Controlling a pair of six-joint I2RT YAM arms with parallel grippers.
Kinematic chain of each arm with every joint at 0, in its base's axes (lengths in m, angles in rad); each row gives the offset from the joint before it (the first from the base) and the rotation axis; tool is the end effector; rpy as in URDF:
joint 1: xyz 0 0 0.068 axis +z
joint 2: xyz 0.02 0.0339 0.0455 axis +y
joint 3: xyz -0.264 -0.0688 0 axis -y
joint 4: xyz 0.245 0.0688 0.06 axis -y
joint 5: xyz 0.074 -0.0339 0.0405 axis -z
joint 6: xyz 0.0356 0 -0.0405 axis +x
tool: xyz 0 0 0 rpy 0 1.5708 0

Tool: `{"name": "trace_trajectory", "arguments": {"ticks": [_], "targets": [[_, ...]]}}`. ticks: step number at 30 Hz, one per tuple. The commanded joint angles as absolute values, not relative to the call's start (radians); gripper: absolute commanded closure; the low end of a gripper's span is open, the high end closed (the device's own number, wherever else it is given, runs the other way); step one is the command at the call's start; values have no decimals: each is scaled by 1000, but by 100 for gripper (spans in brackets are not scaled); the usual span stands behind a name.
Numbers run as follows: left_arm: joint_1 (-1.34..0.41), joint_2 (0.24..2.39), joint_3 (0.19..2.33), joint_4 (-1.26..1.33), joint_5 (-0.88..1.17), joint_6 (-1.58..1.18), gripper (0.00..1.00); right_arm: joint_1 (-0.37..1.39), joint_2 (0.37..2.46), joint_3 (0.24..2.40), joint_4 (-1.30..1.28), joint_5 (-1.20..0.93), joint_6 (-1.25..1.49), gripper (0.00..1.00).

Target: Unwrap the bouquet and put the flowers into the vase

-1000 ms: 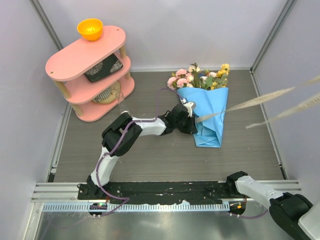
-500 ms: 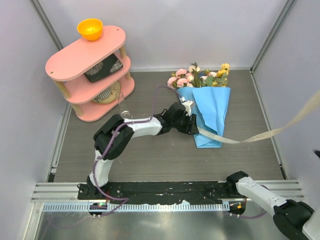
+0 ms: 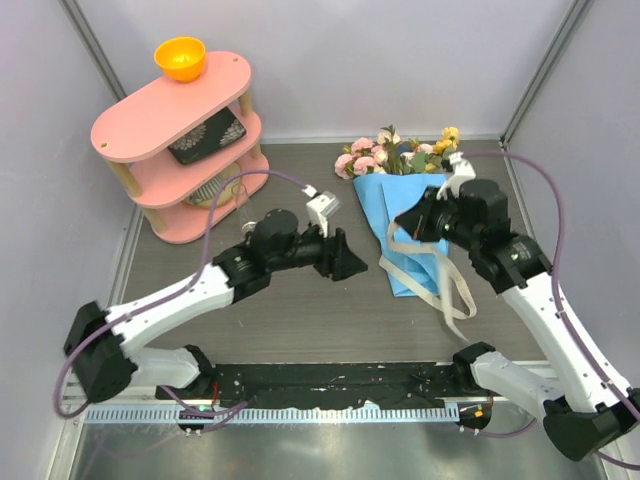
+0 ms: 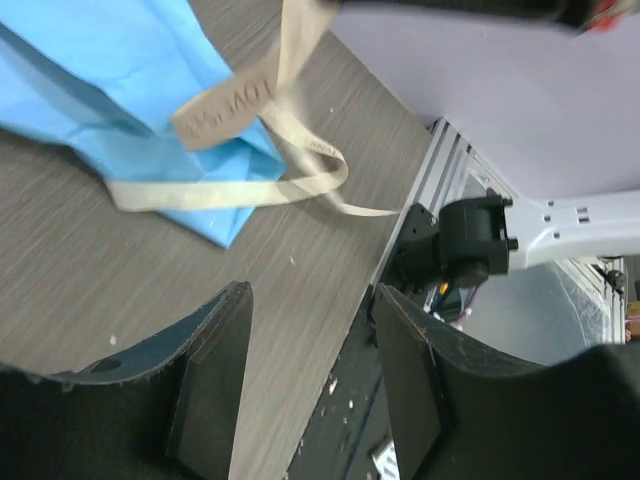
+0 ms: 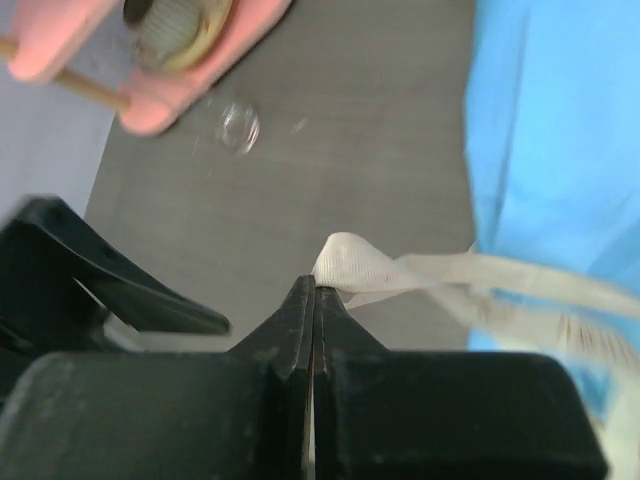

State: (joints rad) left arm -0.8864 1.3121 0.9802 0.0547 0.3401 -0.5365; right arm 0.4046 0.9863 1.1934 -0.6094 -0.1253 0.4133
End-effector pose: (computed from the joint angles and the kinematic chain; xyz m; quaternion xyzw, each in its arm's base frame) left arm 0.1849 -0.2454 0.3162 0.2373 0.7568 -0.4901 0.3617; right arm 0.1843 0.0837 0.4000 -0.0309 0.8326 0.2668 0.4843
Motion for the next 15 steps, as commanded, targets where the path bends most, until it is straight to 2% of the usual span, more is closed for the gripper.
{"name": "trace_trajectory", "arguments": {"ticks": [1, 2, 5, 6, 10, 13, 14, 15], "targets": [[-888, 1097, 882, -114, 286, -497, 43, 439, 919, 998, -462, -391, 580, 99], [-888, 1054, 876, -147, 253, -495, 42, 461, 926, 906, -425, -408, 600, 99], [-890, 864, 883, -267, 175, -485, 37, 630, 1007, 826, -275, -416, 676, 99], [-888, 795, 903, -293, 160, -485, 36, 778, 1041, 825, -234, -379, 689, 99], [-887, 706, 980, -440, 78, -508, 38, 1076, 1277, 923, -121, -282, 696, 99], [-887, 701, 1029, -536, 51, -531, 38, 1109, 1361, 973, -62, -287, 735, 98], [-887, 701, 1034, -552, 46, -552, 37, 1108, 1361, 960, -61, -273, 738, 94], [-887, 701, 1032, -566, 40, -567, 34, 1104, 1344, 956, -80, -246, 729, 77]]}}
